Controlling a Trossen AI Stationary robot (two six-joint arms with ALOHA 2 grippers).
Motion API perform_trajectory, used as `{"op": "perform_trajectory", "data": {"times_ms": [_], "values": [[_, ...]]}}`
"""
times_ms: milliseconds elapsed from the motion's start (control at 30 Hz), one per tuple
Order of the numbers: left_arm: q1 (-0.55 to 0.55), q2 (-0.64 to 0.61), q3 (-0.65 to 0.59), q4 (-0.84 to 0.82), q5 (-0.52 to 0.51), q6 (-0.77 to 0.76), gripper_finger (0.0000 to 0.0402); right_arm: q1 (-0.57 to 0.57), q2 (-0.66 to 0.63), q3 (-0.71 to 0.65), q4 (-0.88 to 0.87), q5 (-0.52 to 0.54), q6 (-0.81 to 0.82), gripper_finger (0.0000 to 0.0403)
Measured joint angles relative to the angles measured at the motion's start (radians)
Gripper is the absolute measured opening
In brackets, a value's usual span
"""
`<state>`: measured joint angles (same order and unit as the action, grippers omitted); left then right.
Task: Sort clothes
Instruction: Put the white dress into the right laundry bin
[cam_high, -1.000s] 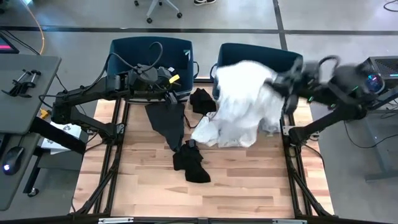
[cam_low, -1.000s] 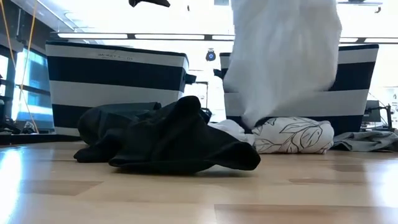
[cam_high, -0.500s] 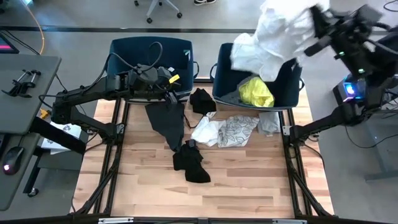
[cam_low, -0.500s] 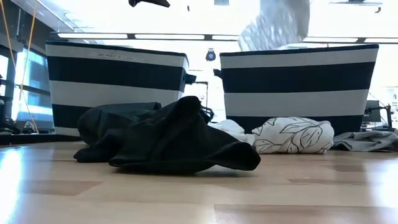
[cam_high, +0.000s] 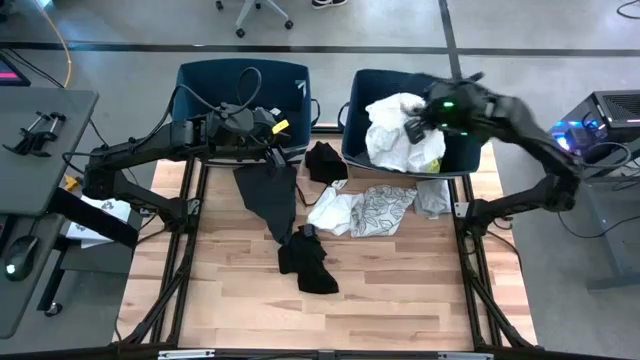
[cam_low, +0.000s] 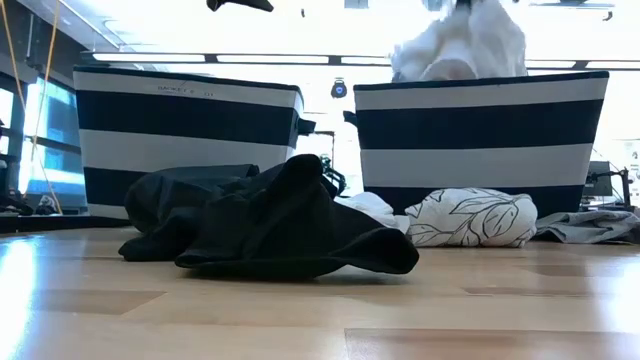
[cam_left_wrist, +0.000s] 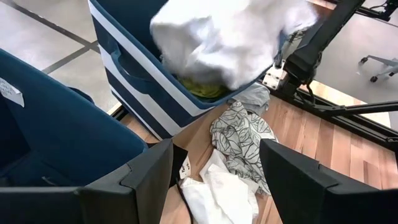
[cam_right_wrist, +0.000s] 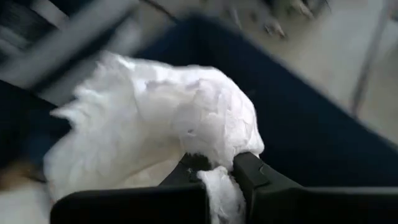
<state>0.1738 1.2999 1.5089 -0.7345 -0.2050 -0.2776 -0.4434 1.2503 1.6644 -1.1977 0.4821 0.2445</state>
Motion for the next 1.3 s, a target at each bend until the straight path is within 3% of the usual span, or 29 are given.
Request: {"op": "perform_trajectory", "data": {"times_ms": [267, 400, 533, 700, 867, 1033, 1133, 1300], "values": [[0.000, 0.000, 0.000, 0.000, 0.000, 0.000, 0.0227, -0.244, 0.007, -0.481, 0.238, -0.230, 0.048, 0.0009], [0.000, 0.000, 0.000, -0.001, 0.000, -0.009, 0.0227, -0.324, 0.031, -0.645, 0.281, -0.228, 0.143, 0.0010], [0.000, 0.000, 0.000, 0.000, 0.000, -0.014, 0.0227, -0.364, 0.043, -0.712, 0.271, -0.174, 0.167, 0.0022], [0.000, 0.000, 0.000, -0.001, 0.000, -0.034, 0.0227, -0.375, 0.045, -0.610, 0.177, -0.156, 0.100, 0.0071], [0.000, 0.000, 0.000, -0.001, 0.000, -0.037, 0.0227, -0.375, 0.044, -0.384, 0.025, -0.133, -0.013, 0.0143], [0.000, 0.000, 0.000, -0.001, 0.000, -0.046, 0.0227, -0.375, 0.041, -0.172, -0.051, -0.123, 0.015, 0.0182], [0.000, 0.000, 0.000, -0.001, 0.000, -0.053, 0.0227, -0.375, 0.040, -0.112, -0.015, -0.273, 0.007, 0.0184], [-0.005, 0.000, 0.000, -0.001, 0.000, -0.056, 0.0227, -0.367, 0.047, -0.155, 0.168, -0.734, 0.002, 0.0185]]}}
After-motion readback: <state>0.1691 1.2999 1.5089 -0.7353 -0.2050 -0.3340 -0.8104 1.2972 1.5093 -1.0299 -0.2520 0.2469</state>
